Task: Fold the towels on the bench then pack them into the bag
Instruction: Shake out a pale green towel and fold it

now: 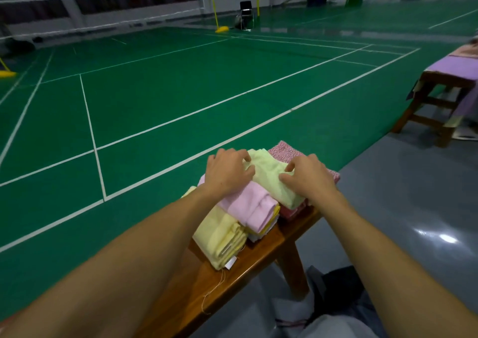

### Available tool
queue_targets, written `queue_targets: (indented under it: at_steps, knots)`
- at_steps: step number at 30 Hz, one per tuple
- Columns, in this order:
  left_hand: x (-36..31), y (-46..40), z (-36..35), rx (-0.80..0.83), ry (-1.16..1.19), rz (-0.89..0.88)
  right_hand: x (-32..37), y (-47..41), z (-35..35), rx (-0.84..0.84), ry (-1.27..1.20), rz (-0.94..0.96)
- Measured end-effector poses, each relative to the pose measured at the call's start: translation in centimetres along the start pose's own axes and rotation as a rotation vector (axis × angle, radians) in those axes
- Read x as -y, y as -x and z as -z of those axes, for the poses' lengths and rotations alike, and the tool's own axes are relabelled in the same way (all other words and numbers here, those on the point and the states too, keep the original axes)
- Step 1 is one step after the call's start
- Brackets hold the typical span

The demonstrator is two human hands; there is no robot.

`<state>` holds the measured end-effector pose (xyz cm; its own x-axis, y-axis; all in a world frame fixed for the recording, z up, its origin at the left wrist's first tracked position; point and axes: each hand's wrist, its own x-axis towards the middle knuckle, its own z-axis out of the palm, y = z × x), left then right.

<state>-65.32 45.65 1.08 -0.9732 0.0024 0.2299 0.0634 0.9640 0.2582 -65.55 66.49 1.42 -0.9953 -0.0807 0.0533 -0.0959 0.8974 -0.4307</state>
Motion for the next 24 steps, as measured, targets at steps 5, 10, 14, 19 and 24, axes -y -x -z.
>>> queue_targets:
  at_steps: [5, 10, 14, 19, 24]
  knots:
    - [1.0, 3.5, 6.7, -0.055, 0.093, -0.010, 3.7, 2.7, 2.7, -0.138, -0.010, 0.101]
    - [5.6, 11.6, 13.5, -0.115, 0.098, 0.078, 10.0, 7.7, 3.6, -0.189, -0.172, 0.303]
    - [11.5, 20.4, 17.9, -0.121, 0.034, 0.153, 16.2, 13.1, 1.1, -0.154, -0.202, 0.480]
    - [19.9, 33.1, 22.2, -0.130, -0.017, 0.333, 25.2, 20.3, -4.7, -0.006, -0.202, 0.688]
    - [26.6, 44.4, 24.5, -0.118, -0.065, 0.543, 33.3, 27.6, -10.9, 0.191, -0.214, 0.824]
